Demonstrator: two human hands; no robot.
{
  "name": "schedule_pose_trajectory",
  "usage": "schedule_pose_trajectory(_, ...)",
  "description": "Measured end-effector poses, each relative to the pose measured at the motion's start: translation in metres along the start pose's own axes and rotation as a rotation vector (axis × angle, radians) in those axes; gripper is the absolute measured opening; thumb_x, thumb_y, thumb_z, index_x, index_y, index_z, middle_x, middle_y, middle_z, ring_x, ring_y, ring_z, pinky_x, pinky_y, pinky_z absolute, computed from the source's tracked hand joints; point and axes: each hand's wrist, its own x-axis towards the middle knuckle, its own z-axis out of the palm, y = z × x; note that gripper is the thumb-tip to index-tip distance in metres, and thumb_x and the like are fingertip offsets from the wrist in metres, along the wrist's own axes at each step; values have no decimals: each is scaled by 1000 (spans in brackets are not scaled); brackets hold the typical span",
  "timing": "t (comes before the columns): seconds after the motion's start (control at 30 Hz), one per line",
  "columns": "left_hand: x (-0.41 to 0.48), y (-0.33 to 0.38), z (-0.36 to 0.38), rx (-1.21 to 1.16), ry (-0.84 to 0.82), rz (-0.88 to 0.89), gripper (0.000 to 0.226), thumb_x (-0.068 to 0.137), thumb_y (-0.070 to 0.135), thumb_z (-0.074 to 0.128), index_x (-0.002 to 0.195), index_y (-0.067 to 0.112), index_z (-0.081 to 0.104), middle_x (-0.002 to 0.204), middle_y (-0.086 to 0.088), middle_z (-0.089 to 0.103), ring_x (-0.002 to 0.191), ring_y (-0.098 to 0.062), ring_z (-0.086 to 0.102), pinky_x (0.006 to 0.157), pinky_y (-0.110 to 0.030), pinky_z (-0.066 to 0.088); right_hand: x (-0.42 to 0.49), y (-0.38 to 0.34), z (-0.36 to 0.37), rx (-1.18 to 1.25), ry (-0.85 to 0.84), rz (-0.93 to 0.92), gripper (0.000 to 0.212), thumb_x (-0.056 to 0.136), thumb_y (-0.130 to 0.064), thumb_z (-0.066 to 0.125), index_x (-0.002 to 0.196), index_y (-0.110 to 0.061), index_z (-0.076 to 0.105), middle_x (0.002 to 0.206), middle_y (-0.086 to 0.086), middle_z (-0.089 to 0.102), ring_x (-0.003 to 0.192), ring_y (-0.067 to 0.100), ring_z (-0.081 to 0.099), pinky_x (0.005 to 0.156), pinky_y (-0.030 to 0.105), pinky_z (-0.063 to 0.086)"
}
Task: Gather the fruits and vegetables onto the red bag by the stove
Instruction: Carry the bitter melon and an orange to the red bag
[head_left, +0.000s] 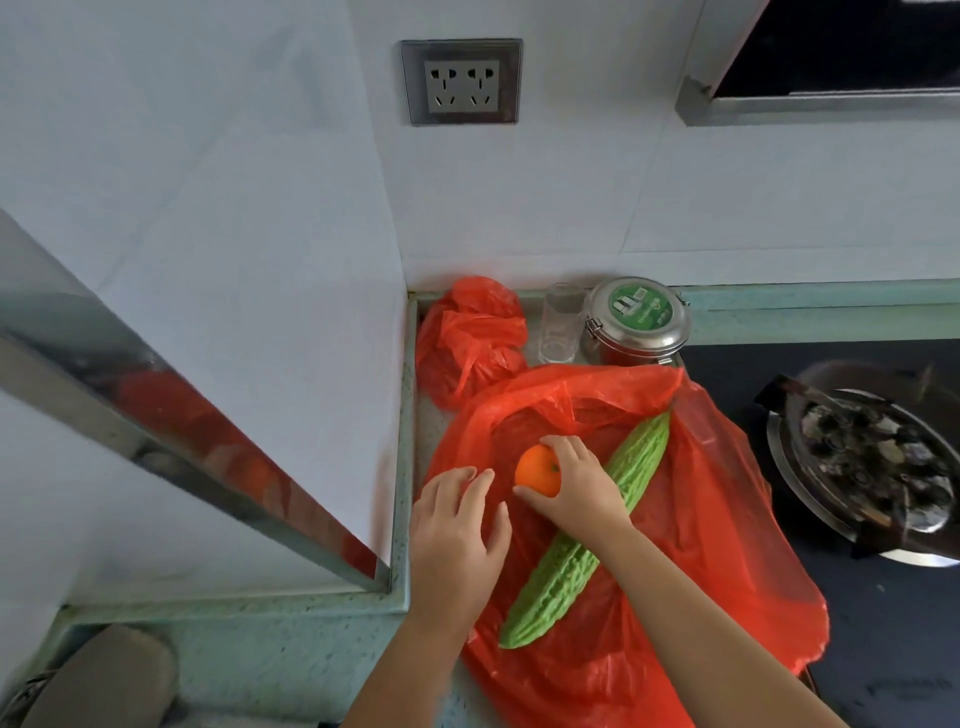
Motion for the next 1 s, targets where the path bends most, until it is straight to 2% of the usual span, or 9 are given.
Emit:
schedule_pose_trajectory(0.3,6,-6,5,-8,-39,-48,34,84,29,50,107,9,65,102,-8,64,100,-25,58,79,-41,52,4,0,9,-102,-25,-15,74,71,-54,66,131,-22,36,130,-4,41,117,18,39,86,35,46)
schedule_pose_trajectory(0.5,6,-6,4,-36,-14,-28,33,87,27,49,108,7,65,104,-8,64,101,-24,58,82,-37,52,-1,-2,3,-106,-36,-22,81,70,-58,65,134,-22,33,134,-4,39,121,18,36,93,36,42)
schedule_pose_trajectory(0.6,3,-3,3,-43,9,-6,32,87,26,50,107,6,65,104,-9,64,100,-25,58,81,-38,52,-12,-3,-5,-91,10,-53,77,73,-58,62,135,-21,34,135,-3,40,123,20,36,102,38,34)
schedule_pose_trajectory(0.7,0,6,1,-71,11,24,32,88,26,49,107,5,65,104,-10,64,98,-26,59,78,-42,52,-30,-3,-14,-132,76,-103,72,78,-59,56,134,-17,39,135,0,44,124,21,39,105,38,30)
schedule_pose_trajectory(0.83,-4,27,-2,-91,2,90,33,87,27,49,106,4,65,104,-11,64,98,-29,59,79,-44,51,-61,-1,-31,-188,208,-116,68,78,-62,40,127,-15,49,129,3,52,120,25,46,100,45,36)
schedule_pose_trajectory(1.0,-15,57,-8,-116,-26,251,30,86,25,50,105,6,64,104,-10,64,98,-29,59,80,-43,50,-110,6,-55,-166,328,-57,51,83,-47,43,120,-14,56,123,5,57,117,26,50,94,43,45)
